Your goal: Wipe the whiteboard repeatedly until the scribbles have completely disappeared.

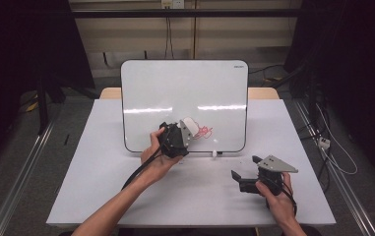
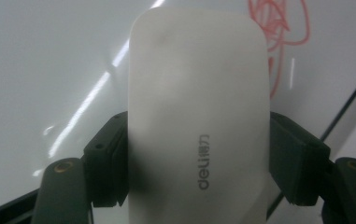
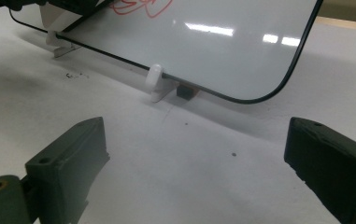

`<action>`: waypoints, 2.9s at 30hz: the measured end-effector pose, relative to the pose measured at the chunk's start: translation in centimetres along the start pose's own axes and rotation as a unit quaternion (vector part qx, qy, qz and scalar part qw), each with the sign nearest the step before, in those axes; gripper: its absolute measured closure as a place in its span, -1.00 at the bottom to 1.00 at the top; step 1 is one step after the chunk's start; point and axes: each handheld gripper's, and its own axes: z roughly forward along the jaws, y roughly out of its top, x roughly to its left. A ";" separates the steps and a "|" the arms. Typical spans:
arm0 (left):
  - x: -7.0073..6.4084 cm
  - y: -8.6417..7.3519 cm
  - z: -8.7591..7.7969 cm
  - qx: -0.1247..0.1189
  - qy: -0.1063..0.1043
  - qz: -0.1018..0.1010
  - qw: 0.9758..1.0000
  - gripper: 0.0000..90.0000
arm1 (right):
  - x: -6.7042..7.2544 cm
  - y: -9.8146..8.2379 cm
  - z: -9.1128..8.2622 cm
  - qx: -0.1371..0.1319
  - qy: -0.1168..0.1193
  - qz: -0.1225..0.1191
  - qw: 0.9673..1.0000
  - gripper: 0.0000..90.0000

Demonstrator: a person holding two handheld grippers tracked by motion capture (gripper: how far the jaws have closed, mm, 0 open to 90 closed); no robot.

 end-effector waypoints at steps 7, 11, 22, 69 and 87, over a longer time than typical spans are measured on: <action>0.5 -0.1 0.0 -0.007 -0.012 0.002 1.000 -0.33 | 0.0 0.0 -0.1 -0.002 0.001 0.000 1.000 -0.87; 1.3 0.2 0.0 -0.013 -0.014 -0.006 1.000 -0.33 | 0.0 -0.1 -0.1 -0.001 -0.001 0.004 1.000 -0.87; 3.5 1.1 -0.1 -0.011 -0.011 -0.019 1.000 -0.32 | -0.1 -0.1 -0.2 -0.002 -0.002 0.003 1.000 -0.87; -1.9 2.0 1.2 -0.017 -0.038 0.023 0.999 -0.33 | 0.0 -0.1 -0.3 -0.004 -0.001 0.001 1.000 -0.86; 3.7 3.2 0.6 -0.006 -0.013 -0.014 1.000 -0.33 | -0.2 -0.2 -0.4 -0.004 -0.005 0.004 1.000 -0.86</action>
